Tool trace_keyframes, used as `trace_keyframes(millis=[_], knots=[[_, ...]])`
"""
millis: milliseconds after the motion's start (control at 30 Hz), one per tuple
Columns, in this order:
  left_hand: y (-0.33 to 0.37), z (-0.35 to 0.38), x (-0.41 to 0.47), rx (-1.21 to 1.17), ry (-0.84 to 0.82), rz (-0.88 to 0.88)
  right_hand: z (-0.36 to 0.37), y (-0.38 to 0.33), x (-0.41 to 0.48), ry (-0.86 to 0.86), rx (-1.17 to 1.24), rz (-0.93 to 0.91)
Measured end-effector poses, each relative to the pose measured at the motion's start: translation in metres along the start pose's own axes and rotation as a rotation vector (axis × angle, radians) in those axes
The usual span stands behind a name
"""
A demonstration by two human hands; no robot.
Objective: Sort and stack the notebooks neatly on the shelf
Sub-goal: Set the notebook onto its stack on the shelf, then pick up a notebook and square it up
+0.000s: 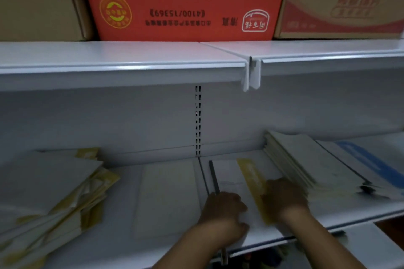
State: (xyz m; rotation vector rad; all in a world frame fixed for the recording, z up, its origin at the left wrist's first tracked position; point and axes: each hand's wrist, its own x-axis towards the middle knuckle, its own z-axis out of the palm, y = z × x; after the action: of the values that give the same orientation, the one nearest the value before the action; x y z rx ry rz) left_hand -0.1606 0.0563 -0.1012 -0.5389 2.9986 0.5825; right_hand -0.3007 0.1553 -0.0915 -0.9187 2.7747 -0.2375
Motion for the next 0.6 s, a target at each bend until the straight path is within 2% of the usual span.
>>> trace_keyframes(millis=[67,133,200,267,467,533,600], knots=[[-0.003,0.000,-0.008,-0.026,0.020,-0.004,0.001,-0.012,-0.001,0.076,0.023,-0.050],[-0.013,-0.011,-0.023,-0.067,0.118,-0.027,0.004,-0.038,-0.007,0.127,0.282,-0.104],[-0.032,-0.030,-0.041,-0.087,0.229,-0.081,0.005,-0.074,-0.016,0.080,0.455,-0.208],[-0.061,-0.053,-0.068,-0.117,0.380,-0.149,0.013,-0.118,-0.026,0.003,0.547,-0.321],[-0.155,-0.117,-0.156,-0.100,0.683,-0.479,0.039,-0.231,-0.060,-0.374,0.903,-0.430],[-0.184,-0.125,-0.182,-0.047,0.708,-0.572,0.044,-0.264,-0.076,-0.515,0.978,-0.448],[-0.204,-0.120,-0.199,0.017,0.635,-0.634,0.049,-0.292,-0.089,-0.647,1.103,-0.386]])
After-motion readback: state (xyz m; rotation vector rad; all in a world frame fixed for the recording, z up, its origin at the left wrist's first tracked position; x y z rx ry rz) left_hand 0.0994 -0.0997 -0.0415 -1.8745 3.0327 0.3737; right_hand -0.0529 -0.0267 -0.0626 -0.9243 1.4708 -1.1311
